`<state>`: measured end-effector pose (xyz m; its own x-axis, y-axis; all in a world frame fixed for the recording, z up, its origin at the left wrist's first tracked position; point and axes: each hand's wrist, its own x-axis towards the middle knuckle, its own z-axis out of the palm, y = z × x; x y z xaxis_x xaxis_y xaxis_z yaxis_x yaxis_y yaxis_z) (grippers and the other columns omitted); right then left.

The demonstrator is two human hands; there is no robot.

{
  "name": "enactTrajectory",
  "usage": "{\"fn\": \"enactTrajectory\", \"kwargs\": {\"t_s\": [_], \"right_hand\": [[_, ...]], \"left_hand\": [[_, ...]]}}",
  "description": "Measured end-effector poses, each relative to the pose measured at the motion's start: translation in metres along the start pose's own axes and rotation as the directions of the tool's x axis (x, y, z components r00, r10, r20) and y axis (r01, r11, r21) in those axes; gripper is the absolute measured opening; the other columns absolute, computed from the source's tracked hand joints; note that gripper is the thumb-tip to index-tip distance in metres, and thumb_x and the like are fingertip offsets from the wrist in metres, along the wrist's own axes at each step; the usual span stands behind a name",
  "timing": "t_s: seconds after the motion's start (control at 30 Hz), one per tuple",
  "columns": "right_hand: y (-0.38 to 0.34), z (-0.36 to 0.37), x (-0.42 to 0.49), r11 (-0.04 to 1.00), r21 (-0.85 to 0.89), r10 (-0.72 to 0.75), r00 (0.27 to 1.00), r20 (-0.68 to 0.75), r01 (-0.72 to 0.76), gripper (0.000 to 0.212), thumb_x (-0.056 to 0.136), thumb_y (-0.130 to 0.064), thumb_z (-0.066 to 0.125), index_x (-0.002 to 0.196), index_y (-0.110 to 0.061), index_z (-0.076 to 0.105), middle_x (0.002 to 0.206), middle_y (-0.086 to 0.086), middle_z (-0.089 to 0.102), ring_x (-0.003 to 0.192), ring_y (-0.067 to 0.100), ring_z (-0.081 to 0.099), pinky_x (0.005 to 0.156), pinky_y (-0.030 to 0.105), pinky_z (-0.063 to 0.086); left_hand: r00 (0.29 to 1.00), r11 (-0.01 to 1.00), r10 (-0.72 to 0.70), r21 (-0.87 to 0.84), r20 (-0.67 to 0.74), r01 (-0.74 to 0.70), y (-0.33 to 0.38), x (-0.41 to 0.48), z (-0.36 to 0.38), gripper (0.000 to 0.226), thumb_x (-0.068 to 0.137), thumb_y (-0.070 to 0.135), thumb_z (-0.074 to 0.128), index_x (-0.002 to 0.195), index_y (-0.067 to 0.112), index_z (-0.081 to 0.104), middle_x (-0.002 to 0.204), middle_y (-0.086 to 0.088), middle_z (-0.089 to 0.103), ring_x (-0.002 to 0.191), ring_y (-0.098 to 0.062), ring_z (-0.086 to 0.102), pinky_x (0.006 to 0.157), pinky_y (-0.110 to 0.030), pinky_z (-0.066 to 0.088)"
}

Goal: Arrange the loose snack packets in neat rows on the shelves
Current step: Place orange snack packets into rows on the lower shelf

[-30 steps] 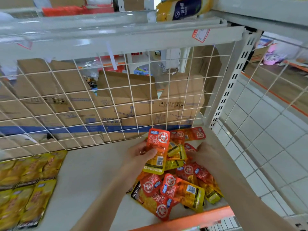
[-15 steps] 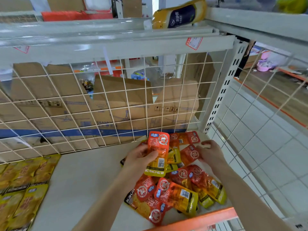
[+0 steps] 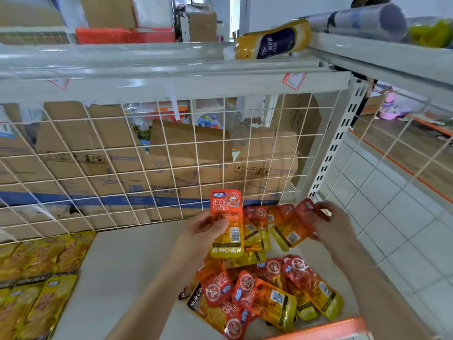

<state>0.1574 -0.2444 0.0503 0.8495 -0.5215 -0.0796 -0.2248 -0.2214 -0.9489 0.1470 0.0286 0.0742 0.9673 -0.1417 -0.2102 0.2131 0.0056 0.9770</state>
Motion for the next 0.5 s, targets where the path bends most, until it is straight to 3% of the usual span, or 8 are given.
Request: {"fn": "enactTrajectory", "kwargs": {"t_s": [0.17,0.33,0.43,0.5], "right_hand": [[-0.045,0.021,-0.026,0.982,0.116,-0.159,0.983,0.09,0.148,0.022,0.093,-0.013,0.067,0.089,-0.034,0.067,0.093,-0.001,0.07,0.086,0.023,0.07,0.077,0.051,0.061],[-0.059,0.06,-0.057,0.974,0.067,-0.225,0.954,0.199,0.216,0.025,0.099,-0.014,0.058,0.091,-0.037,0.066,0.082,-0.01,0.071,0.084,0.017,0.069,0.081,0.047,0.059],[-0.067,0.084,-0.082,0.962,0.036,-0.269,0.928,0.256,0.269,0.028,0.101,-0.013,0.054,0.099,-0.039,0.065,0.099,-0.013,0.069,0.098,0.012,0.065,0.089,0.03,0.054],[-0.07,0.101,-0.097,0.957,0.036,-0.284,0.907,0.312,0.287,0.029,0.101,-0.013,0.052,0.118,-0.034,0.065,0.118,-0.011,0.068,0.111,0.01,0.061,0.099,0.029,0.049]], "left_hand": [[0.994,0.997,0.077,-0.017,-0.078,-0.079,0.014,-0.013,-0.017,0.014,0.09,0.027,0.068,0.102,0.021,0.074,0.094,-0.002,0.078,0.086,-0.022,0.076,0.08,-0.041,0.057],[0.986,0.995,0.099,0.002,-0.137,-0.099,0.006,-0.024,-0.043,0.011,0.092,0.018,0.068,0.099,0.018,0.076,0.092,-0.003,0.078,0.085,-0.022,0.075,0.069,-0.029,0.057],[0.979,0.996,0.069,-0.051,-0.193,-0.08,-0.002,-0.033,-0.062,0.014,0.091,0.011,0.069,0.103,0.016,0.074,0.09,-0.003,0.078,0.081,-0.019,0.075,0.062,-0.022,0.056],[0.969,0.995,0.07,-0.052,-0.237,-0.084,-0.007,-0.039,-0.077,0.02,0.089,0.007,0.07,0.106,0.016,0.071,0.087,-0.002,0.078,0.08,-0.017,0.075,0.064,-0.023,0.056]]}}
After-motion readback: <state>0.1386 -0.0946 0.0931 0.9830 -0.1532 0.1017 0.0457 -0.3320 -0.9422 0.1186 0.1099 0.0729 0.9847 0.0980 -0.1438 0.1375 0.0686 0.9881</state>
